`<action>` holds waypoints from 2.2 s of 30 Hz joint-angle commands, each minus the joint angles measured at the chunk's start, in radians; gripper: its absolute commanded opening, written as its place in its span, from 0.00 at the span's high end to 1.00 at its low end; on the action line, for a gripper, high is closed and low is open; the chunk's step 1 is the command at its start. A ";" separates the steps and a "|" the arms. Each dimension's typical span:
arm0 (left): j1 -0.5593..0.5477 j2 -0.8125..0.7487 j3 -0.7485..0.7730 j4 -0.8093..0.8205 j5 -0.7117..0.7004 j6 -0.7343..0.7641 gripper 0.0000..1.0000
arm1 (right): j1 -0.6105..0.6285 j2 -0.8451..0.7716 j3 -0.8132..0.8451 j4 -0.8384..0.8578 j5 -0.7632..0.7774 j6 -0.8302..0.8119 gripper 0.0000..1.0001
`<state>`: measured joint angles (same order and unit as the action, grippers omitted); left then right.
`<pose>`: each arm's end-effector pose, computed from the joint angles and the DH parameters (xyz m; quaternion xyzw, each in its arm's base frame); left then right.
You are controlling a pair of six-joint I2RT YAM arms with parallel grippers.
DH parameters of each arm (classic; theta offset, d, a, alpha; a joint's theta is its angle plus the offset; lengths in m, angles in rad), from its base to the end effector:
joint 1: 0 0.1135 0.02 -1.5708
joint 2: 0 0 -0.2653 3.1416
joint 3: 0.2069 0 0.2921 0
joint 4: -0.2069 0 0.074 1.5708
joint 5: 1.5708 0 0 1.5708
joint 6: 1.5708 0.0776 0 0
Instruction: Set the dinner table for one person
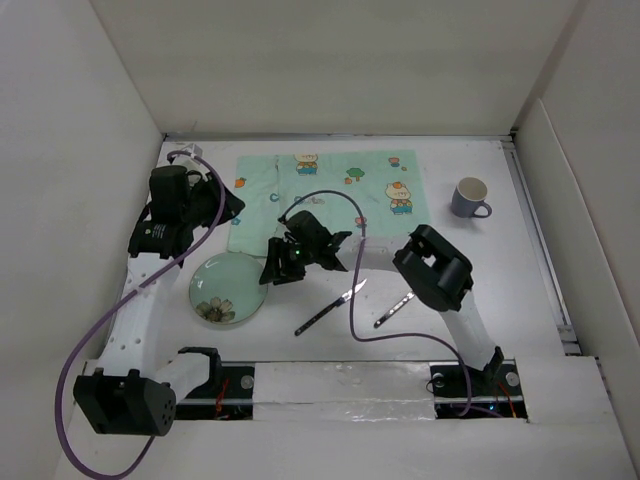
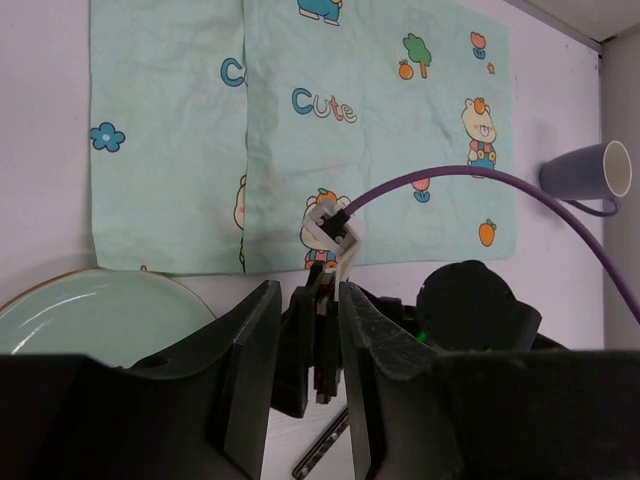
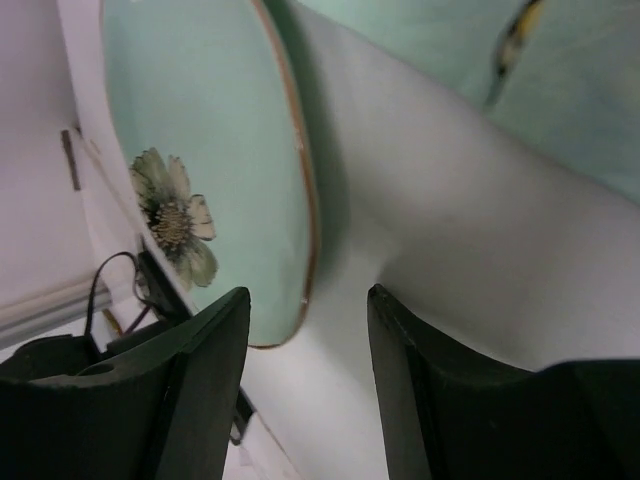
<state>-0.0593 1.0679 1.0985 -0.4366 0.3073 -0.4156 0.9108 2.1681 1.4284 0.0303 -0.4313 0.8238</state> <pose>0.3100 -0.0419 0.3562 -0.0634 0.8272 -0.2521 0.4982 0.2996 0.4389 0.0904 -0.1278 0.8829 0.4368 0.1156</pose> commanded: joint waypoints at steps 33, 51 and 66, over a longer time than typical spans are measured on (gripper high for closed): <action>-0.028 0.040 0.201 -0.034 -0.085 0.109 0.66 | -0.407 -0.321 0.070 -0.012 -0.187 0.048 1.00; -0.448 0.184 0.097 0.084 -0.249 0.141 0.68 | -0.613 -0.106 0.166 -0.060 -0.155 0.086 1.00; -0.448 0.175 -0.019 0.134 -0.163 0.097 0.68 | -0.632 -0.024 0.147 -0.044 -0.118 0.098 1.00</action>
<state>-0.5087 1.2716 1.0866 -0.3515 0.1173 -0.3058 0.2836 2.1490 1.5417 -0.1452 -0.5003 0.8944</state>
